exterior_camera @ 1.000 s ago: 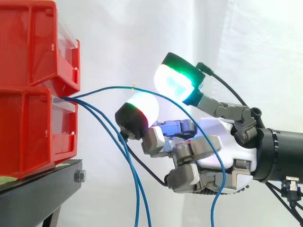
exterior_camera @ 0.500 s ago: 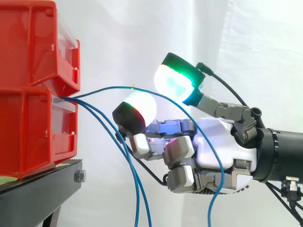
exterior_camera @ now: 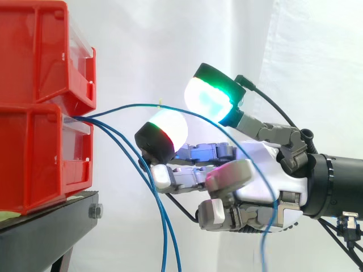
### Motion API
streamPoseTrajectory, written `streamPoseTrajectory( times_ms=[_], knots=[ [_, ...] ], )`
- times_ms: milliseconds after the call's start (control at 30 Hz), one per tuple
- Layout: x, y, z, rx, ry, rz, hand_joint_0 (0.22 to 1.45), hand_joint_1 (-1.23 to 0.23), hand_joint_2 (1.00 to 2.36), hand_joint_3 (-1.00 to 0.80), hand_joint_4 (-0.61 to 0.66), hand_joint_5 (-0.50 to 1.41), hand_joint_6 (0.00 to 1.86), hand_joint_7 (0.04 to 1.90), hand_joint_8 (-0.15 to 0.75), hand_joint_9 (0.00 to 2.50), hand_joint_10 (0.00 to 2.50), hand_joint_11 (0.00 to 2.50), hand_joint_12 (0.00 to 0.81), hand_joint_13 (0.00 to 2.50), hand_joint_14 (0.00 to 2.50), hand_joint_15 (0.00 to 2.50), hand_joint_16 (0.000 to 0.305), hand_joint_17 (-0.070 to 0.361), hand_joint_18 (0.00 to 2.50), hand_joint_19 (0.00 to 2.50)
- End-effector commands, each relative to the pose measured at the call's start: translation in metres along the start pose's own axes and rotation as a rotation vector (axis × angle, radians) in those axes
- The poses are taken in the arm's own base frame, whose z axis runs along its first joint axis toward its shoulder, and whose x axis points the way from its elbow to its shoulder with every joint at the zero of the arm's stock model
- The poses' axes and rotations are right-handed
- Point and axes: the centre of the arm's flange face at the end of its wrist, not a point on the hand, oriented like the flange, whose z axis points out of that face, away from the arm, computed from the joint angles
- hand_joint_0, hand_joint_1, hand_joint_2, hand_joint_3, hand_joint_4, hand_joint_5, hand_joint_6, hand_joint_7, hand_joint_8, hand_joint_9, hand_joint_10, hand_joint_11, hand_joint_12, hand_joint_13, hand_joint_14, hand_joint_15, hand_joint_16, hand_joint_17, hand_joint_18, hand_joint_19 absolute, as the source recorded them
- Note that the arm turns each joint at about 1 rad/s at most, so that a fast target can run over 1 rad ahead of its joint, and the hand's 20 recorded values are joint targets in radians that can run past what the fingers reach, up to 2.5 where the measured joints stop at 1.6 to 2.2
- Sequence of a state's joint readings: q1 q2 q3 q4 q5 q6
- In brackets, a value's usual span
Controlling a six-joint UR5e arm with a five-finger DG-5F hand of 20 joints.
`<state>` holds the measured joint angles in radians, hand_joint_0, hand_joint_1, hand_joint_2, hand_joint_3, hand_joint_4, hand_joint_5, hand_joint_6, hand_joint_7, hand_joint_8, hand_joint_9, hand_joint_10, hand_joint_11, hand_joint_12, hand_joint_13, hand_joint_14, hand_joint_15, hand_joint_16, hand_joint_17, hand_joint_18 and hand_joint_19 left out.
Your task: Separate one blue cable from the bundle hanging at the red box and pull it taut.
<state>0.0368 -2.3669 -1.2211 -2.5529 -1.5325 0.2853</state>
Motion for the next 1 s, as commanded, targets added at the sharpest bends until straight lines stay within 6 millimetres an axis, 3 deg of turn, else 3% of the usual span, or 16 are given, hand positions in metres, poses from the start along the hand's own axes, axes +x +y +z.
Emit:
streamPoseTrajectory(
  times_ms=[0,200,500,633,733,800,967],
  knots=[
    [0.0000,0.0000,0.0000,0.000,0.000,0.000,0.60,-0.66,1.01,-0.40,0.23,-0.21,0.85,0.90,0.362,0.63,0.01,0.57,0.386,1.43,0.01,1.20,0.052,0.117,0.96,0.70],
    [0.0000,0.0000,0.0000,0.000,0.000,0.000,0.60,-0.66,1.01,-0.40,0.23,-0.21,0.85,0.89,0.361,0.63,0.01,0.59,0.375,1.44,0.01,1.40,0.053,0.119,0.97,0.72],
    [0.0020,-0.0006,0.0004,0.000,0.000,0.000,0.60,-0.66,1.01,-0.40,0.24,-0.21,0.85,0.89,0.363,0.63,0.01,0.59,0.388,1.40,0.01,1.34,0.053,0.119,0.97,0.71],
    [0.0020,-0.0006,0.0004,0.000,0.000,0.000,0.60,-0.66,1.01,-0.40,0.24,-0.20,0.85,0.88,0.365,0.65,0.01,0.61,0.375,1.45,0.00,1.47,0.053,0.119,0.99,0.74],
    [0.0018,-0.0006,0.0004,-0.001,-0.001,0.000,0.60,-0.66,1.01,-0.40,0.23,-0.20,0.85,0.89,0.365,0.68,0.01,0.67,0.371,1.42,0.21,1.46,0.053,0.119,1.00,0.76],
    [0.0018,-0.0006,0.0004,-0.001,-0.001,0.000,0.61,-0.66,1.01,-0.40,0.23,-0.20,0.85,0.89,0.365,0.70,0.01,0.69,0.371,1.39,0.48,1.39,0.053,0.119,1.01,0.76],
    [0.0016,-0.0024,-0.0002,0.003,0.001,-0.021,0.61,-0.67,1.01,-0.41,0.23,-0.20,0.85,0.88,0.365,0.70,0.01,0.70,0.370,1.35,0.67,1.37,0.053,0.119,1.03,0.77]
  ],
)
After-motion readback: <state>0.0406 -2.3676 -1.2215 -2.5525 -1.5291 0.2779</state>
